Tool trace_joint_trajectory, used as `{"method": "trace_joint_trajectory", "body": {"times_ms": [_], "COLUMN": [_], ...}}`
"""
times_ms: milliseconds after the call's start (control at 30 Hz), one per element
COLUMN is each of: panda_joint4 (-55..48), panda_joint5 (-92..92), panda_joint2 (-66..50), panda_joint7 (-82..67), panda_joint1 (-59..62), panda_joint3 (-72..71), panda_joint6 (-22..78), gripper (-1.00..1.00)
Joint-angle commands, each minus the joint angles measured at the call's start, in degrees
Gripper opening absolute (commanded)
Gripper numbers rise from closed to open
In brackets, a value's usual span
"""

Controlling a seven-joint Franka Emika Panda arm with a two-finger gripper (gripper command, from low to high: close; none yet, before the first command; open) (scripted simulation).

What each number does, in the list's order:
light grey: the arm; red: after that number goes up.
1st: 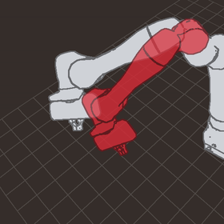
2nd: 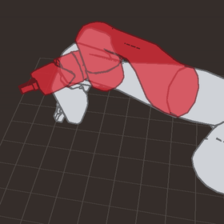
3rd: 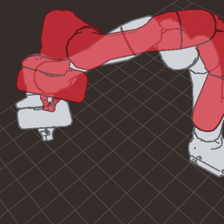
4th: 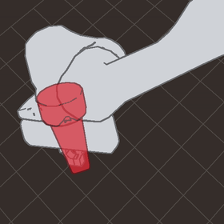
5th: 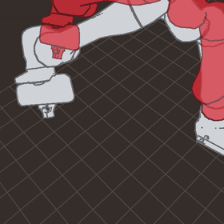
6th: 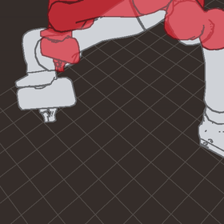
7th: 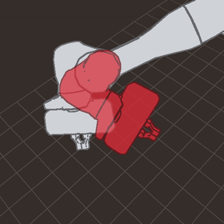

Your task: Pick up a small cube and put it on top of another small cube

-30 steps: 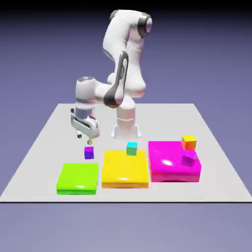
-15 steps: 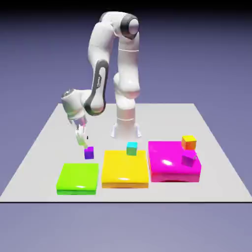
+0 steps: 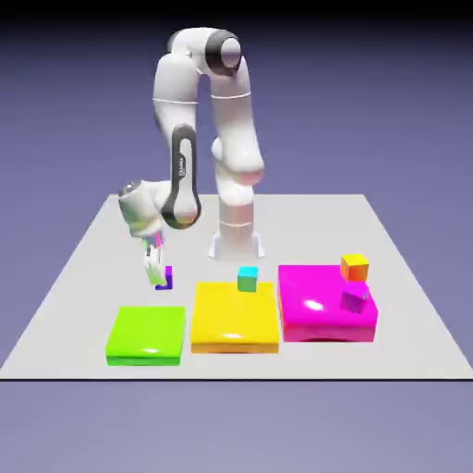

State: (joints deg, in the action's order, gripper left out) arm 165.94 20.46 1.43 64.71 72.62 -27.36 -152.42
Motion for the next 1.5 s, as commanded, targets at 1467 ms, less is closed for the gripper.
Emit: {"method": "trace_joint_trajectory", "body": {"times_ms": [1467], "panda_joint4": [-28.88], "panda_joint5": [-11.46], "panda_joint2": [6.93], "panda_joint7": [-11.58], "panda_joint1": [-82.95], "panda_joint3": [-9.05], "panda_joint6": [35.89], "gripper": [-1.0]}}
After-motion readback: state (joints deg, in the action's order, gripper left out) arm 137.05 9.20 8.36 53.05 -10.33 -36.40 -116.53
